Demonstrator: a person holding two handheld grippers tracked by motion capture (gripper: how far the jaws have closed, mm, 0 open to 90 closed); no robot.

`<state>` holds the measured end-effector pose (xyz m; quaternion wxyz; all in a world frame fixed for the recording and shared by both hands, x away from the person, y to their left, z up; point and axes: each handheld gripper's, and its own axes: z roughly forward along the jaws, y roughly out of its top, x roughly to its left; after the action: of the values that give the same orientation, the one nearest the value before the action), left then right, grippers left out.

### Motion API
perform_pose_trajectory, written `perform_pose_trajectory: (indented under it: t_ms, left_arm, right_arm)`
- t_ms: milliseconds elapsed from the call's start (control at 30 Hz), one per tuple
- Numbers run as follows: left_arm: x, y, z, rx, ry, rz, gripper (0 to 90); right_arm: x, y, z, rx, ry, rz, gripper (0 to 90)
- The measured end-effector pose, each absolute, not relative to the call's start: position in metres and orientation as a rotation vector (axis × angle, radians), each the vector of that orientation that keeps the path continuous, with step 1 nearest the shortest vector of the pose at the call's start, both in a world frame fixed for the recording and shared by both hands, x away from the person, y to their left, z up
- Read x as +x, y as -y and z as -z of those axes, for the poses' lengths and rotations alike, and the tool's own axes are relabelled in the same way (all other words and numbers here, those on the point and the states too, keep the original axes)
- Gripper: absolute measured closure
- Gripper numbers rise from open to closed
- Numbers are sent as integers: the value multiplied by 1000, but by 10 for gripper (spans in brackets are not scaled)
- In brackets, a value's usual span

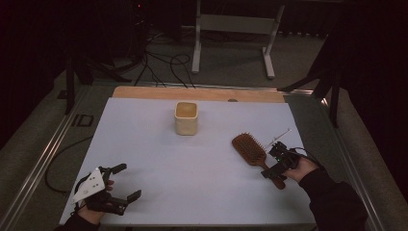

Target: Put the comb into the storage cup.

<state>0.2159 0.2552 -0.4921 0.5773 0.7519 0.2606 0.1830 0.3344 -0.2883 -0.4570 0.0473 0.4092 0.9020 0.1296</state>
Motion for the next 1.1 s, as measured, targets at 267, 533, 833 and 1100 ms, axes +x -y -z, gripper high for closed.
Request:
perform_pose_trajectory:
  t_ms: [267,533,833,1100]
  left_arm:
    - [216,-255,492,1759,-611,-427,2]
    - [216,-255,493,1759,-612,-423,2]
    - [216,-255,493,1758,-611,-424,2]
    - [216,-256,492,1759,-610,-428,2]
  right_arm:
    - [344,285,459,1246,-2787,-330,112]
    - [350,281,467,1260,-2801,-303,110]
    - [354,272,478,1246,-2802,-238,101]
    - [358,268,480,1249,-2799,-215,248]
